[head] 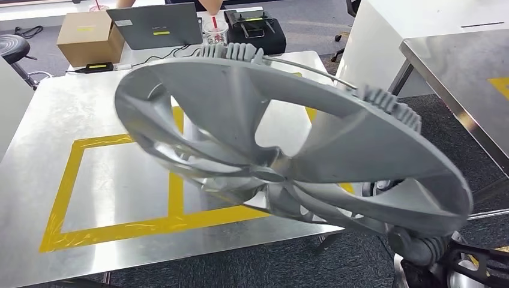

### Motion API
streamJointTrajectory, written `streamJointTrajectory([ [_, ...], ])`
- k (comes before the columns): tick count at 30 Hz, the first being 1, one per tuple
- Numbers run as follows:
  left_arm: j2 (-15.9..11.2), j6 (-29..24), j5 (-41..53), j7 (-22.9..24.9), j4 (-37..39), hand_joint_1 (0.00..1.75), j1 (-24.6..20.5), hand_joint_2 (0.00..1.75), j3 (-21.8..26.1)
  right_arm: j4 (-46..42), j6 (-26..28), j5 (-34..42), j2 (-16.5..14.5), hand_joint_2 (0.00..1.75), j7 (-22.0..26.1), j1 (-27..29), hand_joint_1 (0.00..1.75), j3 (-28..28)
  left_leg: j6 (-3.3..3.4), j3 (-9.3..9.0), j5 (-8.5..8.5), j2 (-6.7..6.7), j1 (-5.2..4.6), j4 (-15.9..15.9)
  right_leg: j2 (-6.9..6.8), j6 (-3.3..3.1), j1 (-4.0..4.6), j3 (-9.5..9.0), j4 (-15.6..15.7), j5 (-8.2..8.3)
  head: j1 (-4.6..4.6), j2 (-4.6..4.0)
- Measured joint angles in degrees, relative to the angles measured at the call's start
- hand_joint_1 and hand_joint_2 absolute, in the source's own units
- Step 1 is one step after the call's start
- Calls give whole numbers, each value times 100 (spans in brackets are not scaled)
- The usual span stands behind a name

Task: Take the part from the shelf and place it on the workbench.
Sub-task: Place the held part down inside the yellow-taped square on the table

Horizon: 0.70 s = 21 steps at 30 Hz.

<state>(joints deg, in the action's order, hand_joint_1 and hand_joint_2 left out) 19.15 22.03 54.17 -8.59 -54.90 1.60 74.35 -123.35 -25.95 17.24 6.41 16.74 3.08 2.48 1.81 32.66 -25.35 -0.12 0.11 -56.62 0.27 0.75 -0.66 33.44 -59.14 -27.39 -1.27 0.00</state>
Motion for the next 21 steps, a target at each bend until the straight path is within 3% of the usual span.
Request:
streamJointTrajectory([
  [3, 56, 16, -16, -18, -18, 0, 1, 175, 36, 15, 656, -1109, 117, 175, 13, -17, 171, -153, 53, -27, 32, -10, 4, 39, -4, -16, -16, 507, -1038, -440, 12, 0],
  [5, 81, 7, -16, -28, -18, 0, 1, 175, 58, 69, 1040, -1791, 225, 175, -11, -18, 171, -234, 53, -22, 30, -17, 1, 37, -4, 32, -27, 743, -1466, -534, 11, 0],
  [6, 90, 1, -16, -32, -18, 0, 0, 175, 68, 103, 1210, -2102, 290, 175, -33, -22, 171, -262, 50, -24, 28, -19, 2, 34, -6, 80, -36, 703, -1354, -449, 11, 0],
  [8, 106, -10, -16, -42, -16, 0, -5, 175, 82, 163, 1475, -2597, 423, 175, -72, -38, 171, -292, 23, -28, 10, -24, 1, 12, -18, 178, -60, 338, -565, -121, 12, 0],
  [10, 116, -27, -14, -58, -15, 0, -15, 175, 97, 230, 1726, -2989, 568, 175, -90, -61, 171, -293, -31, -7, -27, -28, -26, -39, -25, 161, -60, 27, 67, 101, 6, 0],
  [13, 127, -51, -7, -84, -11, 0, -33, 175, 128, 396, 2159, -3648, 815, 175, -174, -90, 171, -279, -90, 17, -54, -25, -35, -72, -21, 28, -46, -24, 173, 146, -1, 0],
  [15, 133, -63, 1, -100, -6, 0, -39, 175, 134, 532, 2369, -4106, 953, 175, -303, -133, 171, -270, -142, 88, -163, -21, -13, -218, -21, -34, -65, -33, 185, 155, -8, 0],
  [16, 135, -76, 6, -109, 1, 0, -42, 175, 135, 610, 2442, -4286, 1013, 175, -362, -166, 171, -267, -172, 192, -292, -19, 0, -434, -21, -58, -78, -37, 191, 158, -14, 0],
  [19, 135, -129, 23, -140, 61, 0, -53, 175, 136, 913, 2592, -4647, 1216, 175, -469, -294, 171, -239, -226, 738, -758, -16, 28, -1541, -21, -86, -61, -35, 187, 153, -28, 0],
  [20, 130, -150, 28, -153, 93, 0, -57, 175, 136, 1021, 2620, -4724, 1288, 175, -494, -335, 171, -222, -225, 850, -779, -16, 30, -1738, -20, -86, -52, -37, 186, 152, -29, 0],
  [21, 123, -176, 32, -167, 132, 0, -62, 175, 136, 1126, 2639, -4791, 1357, 175, -521, -375, 171, -202, -210, 845, -681, -16, 30, -1686, -19, -87, -43, -43, 186, 150, -28, 0],
])
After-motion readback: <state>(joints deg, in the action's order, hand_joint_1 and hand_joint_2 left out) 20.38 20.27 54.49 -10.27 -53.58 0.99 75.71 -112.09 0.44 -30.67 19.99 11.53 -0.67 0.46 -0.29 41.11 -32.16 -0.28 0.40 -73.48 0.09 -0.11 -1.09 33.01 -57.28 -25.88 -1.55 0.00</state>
